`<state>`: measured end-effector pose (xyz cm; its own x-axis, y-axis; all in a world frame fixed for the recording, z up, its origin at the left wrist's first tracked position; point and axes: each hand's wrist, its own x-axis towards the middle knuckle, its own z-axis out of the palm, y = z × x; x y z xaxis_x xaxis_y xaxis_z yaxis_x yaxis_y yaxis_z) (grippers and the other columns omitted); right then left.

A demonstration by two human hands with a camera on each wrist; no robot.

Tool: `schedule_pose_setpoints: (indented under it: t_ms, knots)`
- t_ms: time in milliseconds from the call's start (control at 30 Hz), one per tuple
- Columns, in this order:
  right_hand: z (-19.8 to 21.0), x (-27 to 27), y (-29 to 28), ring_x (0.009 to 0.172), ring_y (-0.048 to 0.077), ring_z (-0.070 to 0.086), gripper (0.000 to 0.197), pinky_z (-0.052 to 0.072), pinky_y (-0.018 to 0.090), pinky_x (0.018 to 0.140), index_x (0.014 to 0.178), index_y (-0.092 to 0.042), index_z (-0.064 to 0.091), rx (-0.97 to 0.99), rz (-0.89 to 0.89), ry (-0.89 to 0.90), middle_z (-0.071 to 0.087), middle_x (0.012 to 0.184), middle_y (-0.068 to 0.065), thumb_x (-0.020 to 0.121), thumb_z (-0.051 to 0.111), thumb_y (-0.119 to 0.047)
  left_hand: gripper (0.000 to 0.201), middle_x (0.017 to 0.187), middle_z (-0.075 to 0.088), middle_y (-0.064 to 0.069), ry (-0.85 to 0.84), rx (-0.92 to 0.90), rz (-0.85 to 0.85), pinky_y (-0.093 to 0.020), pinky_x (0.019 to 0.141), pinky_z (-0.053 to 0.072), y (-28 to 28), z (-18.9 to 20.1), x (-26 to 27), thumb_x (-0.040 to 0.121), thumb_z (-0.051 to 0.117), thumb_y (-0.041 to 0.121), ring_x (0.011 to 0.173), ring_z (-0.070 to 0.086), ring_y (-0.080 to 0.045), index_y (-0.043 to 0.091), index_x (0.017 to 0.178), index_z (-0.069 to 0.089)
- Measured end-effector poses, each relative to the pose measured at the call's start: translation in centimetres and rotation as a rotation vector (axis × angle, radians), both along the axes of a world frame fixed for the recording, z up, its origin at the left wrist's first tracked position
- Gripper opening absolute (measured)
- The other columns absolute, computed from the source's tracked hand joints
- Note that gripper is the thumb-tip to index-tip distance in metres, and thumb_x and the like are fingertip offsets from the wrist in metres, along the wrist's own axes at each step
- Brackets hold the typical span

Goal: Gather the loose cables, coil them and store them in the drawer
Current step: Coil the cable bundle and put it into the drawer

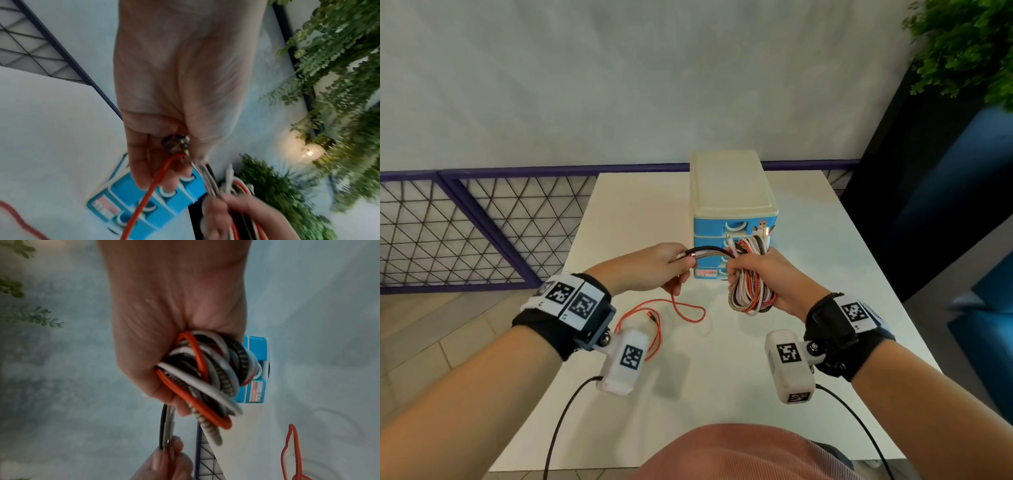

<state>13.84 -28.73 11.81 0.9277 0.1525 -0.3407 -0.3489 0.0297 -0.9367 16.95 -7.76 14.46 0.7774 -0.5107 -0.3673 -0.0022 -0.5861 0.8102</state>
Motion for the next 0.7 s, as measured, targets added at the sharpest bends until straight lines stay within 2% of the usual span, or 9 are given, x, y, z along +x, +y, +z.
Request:
schedule_pose_setpoints:
  t_ms: [33,133,200,300,433,500,567,633,700]
  knots:
    - [-0.1,0.1,0.2,0.063,0.021,0.063,0.002,0.057,0.034,0.069,0.087,-0.007,0.064,-0.016,-0.026,-0.022,0.065,0.071,0.011,0.086,0.063,-0.009,0.029,0.076,0.053,-0.003,-0.022,-0.001,0.033,-0.037,0.074,0.053,-0.4,-0.4,-0.2,0.102,0.035,0.024,0.061,0.058,-0.015,-0.001,0.111,0.047]
    - [-0.3,0.7,1.1,0.069,0.022,0.064,0.018,0.056,0.041,0.078,0.095,-0.011,0.063,0.016,-0.124,-0.078,0.064,0.073,0.007,0.090,0.067,-0.028,0.018,0.077,0.054,-0.005,-0.130,-0.054,0.160,-0.051,0.083,0.054,-2.1,-1.2,-1.2,0.102,0.031,0.030,0.069,0.059,-0.024,0.017,0.096,0.042]
    - [-0.3,0.9,1.8,0.073,0.020,0.066,0.028,0.056,0.040,0.077,0.104,-0.013,0.062,0.058,-0.175,-0.100,0.065,0.079,0.007,0.090,0.066,-0.037,0.017,0.082,0.053,-0.005,-0.246,-0.066,0.216,-0.044,0.071,0.054,-3.5,-0.9,-2.0,0.102,0.029,0.032,0.068,0.057,-0.021,0.019,0.098,0.039]
    - [-0.6,1.0,2.3,0.096,0.024,0.071,0.044,0.056,0.042,0.087,0.122,-0.019,0.060,0.177,-0.208,-0.086,0.072,0.107,0.010,0.088,0.064,-0.046,0.017,0.075,0.050,-0.001,-0.427,-0.075,0.172,-0.021,0.047,0.040,-5.2,-0.2,-3.0,0.102,0.029,0.029,0.057,0.048,-0.015,0.013,0.105,0.036]
    - [-0.2,1.1,2.4,0.107,0.029,0.068,0.072,0.053,0.044,0.093,0.125,-0.016,0.061,0.277,-0.201,0.008,0.070,0.115,0.013,0.071,0.071,-0.062,0.010,0.084,0.052,0.000,-0.621,0.060,0.043,-0.035,0.053,0.042,-5.9,-0.5,-3.8,0.101,0.032,0.027,0.064,0.052,-0.017,0.017,0.101,0.034]
    - [-0.1,1.1,2.4,0.108,0.030,0.067,0.074,0.054,0.042,0.091,0.126,-0.017,0.061,0.300,-0.169,0.000,0.069,0.117,0.015,0.069,0.073,-0.062,0.010,0.095,0.049,0.001,-0.690,0.149,0.004,-0.034,0.058,0.042,-6.2,-0.7,-4.1,0.099,0.035,0.021,0.073,0.049,-0.015,0.016,0.108,0.035]
    - [-0.2,1.0,2.3,0.107,0.027,0.068,0.066,0.055,0.038,0.086,0.129,-0.017,0.059,0.330,-0.142,0.004,0.068,0.118,0.013,0.076,0.072,-0.054,0.020,0.108,0.052,-0.006,-0.715,0.153,-0.019,-0.040,0.067,0.048,-6.2,-0.8,-4.1,0.099,0.035,0.020,0.084,0.051,-0.019,0.012,0.117,0.037]
    - [-0.1,1.1,2.0,0.103,0.027,0.068,0.057,0.056,0.036,0.080,0.128,-0.015,0.059,0.369,-0.155,0.039,0.068,0.116,0.014,0.080,0.074,-0.042,0.024,0.111,0.052,-0.008,-0.717,0.132,-0.057,-0.043,0.075,0.049,-6.1,-1.0,-3.9,0.100,0.036,0.026,0.091,0.053,-0.022,0.011,0.118,0.038]
    - [0.0,1.1,1.7,0.092,0.027,0.068,0.039,0.055,0.035,0.071,0.115,-0.009,0.063,0.346,-0.187,0.052,0.068,0.102,0.014,0.082,0.073,-0.028,0.027,0.108,0.049,-0.003,-0.730,0.176,-0.106,-0.039,0.079,0.047,-6.1,-1.1,-3.9,0.099,0.038,0.032,0.092,0.050,-0.021,0.012,0.116,0.040]
